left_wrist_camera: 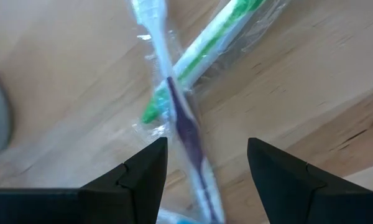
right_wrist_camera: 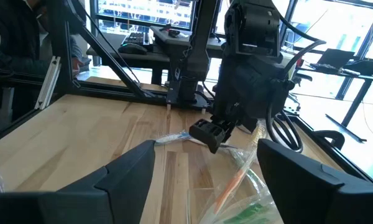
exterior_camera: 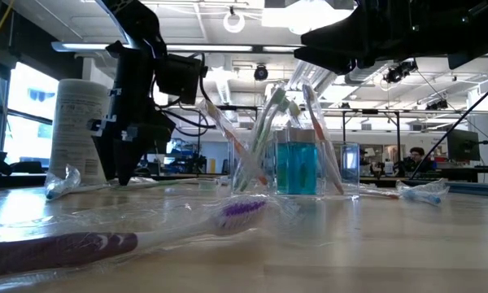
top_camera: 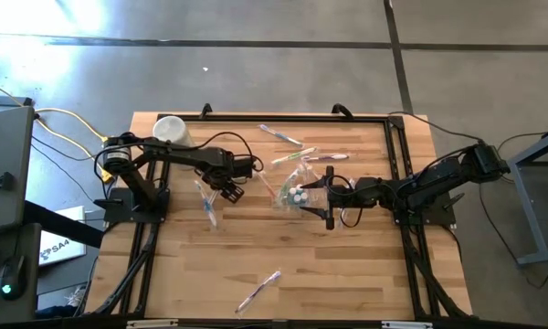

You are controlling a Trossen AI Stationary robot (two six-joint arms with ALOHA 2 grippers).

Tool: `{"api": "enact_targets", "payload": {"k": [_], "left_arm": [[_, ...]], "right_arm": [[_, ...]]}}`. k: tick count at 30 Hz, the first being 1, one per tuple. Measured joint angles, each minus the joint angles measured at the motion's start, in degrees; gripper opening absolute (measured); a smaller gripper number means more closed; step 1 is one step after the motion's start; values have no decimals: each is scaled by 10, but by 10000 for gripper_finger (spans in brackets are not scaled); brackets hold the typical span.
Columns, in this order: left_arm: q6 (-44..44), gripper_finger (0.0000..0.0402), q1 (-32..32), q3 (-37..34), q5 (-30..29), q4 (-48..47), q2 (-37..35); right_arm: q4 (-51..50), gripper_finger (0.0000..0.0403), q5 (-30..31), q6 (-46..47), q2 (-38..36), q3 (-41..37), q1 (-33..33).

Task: Pick & Place toothbrushing station
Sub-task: Put the violet toothbrush into the transparent organizer

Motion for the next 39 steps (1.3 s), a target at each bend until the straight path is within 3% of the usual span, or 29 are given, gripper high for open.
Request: {"api": "enact_targets", "payload": {"k": [13,18,27,39], "left_arm": [[-6,204,0,-15,20,19,0],[-3,152,0,-15,22,24,0],[12,14,0,-14,37,31,0],[32,1,-18,-9,10,30,-5]], "right_arm": [[0,276,0,0,0,0,0],[0,276,0,0,0,0,0],[0,276,0,0,0,0,0],[0,276,0,0,0,0,0]]}}
